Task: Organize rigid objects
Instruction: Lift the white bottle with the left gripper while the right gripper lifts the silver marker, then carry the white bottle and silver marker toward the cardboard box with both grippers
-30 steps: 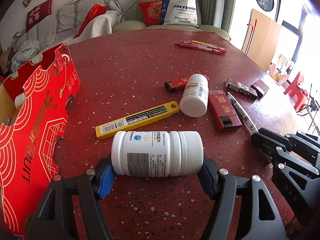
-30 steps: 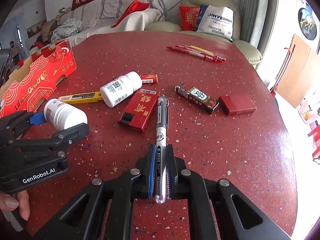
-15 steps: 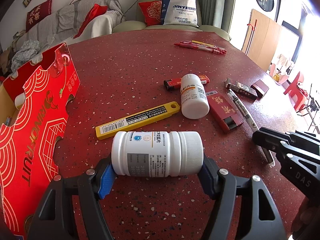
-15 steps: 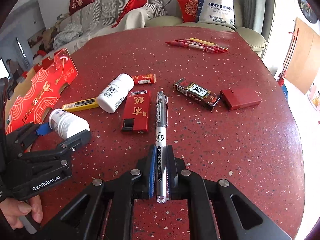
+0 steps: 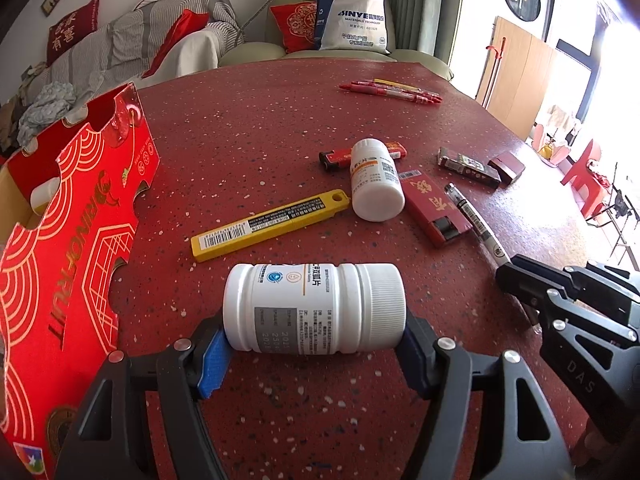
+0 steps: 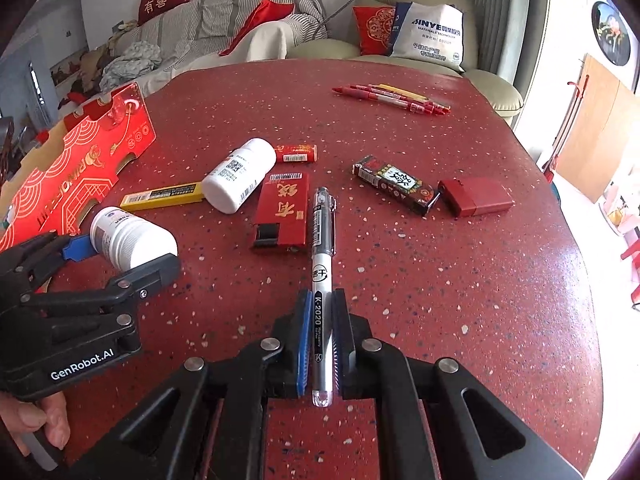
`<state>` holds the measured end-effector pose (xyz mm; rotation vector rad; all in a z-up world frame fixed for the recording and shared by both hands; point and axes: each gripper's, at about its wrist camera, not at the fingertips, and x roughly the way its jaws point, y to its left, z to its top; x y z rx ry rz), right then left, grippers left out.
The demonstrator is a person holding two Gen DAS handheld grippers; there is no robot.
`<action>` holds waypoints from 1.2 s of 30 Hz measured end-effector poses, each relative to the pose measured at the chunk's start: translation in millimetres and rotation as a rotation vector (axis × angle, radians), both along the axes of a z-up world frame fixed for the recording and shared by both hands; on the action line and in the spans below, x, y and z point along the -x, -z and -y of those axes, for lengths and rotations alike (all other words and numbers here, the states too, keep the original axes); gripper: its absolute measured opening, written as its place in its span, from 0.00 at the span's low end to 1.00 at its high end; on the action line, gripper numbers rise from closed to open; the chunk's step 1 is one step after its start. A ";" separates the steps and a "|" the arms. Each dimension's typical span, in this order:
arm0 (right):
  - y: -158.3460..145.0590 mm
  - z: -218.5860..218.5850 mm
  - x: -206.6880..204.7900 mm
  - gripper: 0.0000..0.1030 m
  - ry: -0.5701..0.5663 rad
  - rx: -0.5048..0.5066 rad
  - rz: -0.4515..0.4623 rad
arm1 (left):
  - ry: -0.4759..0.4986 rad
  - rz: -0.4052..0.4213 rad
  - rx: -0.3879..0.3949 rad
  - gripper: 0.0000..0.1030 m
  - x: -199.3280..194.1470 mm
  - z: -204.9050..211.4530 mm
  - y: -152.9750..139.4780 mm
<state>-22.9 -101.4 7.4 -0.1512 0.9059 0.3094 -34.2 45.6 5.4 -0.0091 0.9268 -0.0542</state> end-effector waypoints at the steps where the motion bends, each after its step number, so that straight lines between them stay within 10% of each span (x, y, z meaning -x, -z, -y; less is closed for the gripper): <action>1: 0.0 0.4 4.2 0.10 0.001 0.000 0.001 | 0.007 -0.001 -0.005 0.70 3.0 -0.2 0.3; 19: 0.5 -1.2 12.6 0.10 0.014 -0.001 0.020 | 0.006 0.003 -0.019 0.70 6.0 -1.6 1.8; 36: -26.0 39.2 33.3 0.10 0.034 -0.272 0.173 | 0.003 0.005 -0.013 0.70 5.2 -0.5 1.1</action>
